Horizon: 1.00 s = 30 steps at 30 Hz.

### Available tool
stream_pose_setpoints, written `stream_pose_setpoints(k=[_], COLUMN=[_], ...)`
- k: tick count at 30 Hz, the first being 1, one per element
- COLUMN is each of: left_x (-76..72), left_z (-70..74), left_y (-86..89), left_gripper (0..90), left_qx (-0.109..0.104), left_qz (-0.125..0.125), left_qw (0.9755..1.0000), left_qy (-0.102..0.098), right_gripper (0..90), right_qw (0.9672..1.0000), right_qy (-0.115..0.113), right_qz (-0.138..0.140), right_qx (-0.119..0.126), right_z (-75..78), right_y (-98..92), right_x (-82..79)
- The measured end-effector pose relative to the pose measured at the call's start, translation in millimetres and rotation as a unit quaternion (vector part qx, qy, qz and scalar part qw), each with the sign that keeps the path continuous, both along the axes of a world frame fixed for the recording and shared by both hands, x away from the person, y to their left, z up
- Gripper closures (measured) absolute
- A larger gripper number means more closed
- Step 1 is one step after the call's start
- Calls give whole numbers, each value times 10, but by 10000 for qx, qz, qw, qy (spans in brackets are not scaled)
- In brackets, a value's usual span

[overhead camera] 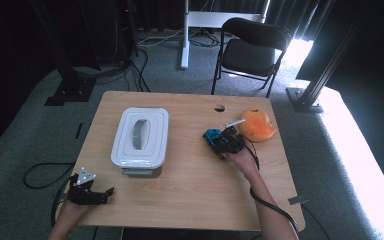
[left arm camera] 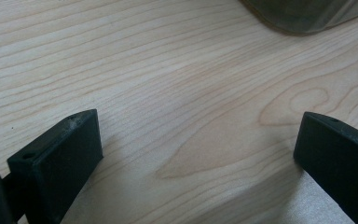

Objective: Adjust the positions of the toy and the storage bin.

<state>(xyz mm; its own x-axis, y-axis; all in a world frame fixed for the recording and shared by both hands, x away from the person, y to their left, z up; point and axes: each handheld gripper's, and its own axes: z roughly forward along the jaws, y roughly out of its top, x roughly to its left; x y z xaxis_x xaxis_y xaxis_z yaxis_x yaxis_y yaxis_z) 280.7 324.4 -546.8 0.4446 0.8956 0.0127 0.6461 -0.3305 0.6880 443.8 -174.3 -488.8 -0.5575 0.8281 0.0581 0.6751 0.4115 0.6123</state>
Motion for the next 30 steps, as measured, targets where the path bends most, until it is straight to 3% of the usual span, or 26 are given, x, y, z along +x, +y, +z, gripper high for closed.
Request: stream_pose_setpoints(k=[3, 6, 10, 13, 21, 25, 30], left_x=[0, 0, 0, 0, -3, -3, -3], left_z=[0, 0, 0, 0, 1, 1, 1], left_y=[0, 0, 0, 0, -2, -2, -2], left_gripper=[13, 13, 13, 13, 13, 13, 13], left_qx=[2, 2, 2, 3, 4, 3, 2], left_qz=[-1, 0, 0, 1, 17, 16, 18], left_qw=[10000, 10000, 10000, 10000, 10000, 10000, 10000], left_qy=[1, 2, 2, 2, 3, 2, 4], right_gripper=[262, 262, 262, 262, 263, 263, 263], right_qw=[10000, 9996, 9993, 9992, 9978, 9969, 9955], right_qy=[9, -27, -8, -46, -105, -141, -146], right_qz=[-33, -267, -364, -395, -658, -761, -935], right_qx=[59, 47, 55, -36, 9, -154, -99], right_z=[21, 36, 16, -8, -59, -59, -74], right_y=[-103, -327, -526, -641, -929, -1042, -1221], right_x=[-77, -280, -486, -652, -1014, -1160, -1332])
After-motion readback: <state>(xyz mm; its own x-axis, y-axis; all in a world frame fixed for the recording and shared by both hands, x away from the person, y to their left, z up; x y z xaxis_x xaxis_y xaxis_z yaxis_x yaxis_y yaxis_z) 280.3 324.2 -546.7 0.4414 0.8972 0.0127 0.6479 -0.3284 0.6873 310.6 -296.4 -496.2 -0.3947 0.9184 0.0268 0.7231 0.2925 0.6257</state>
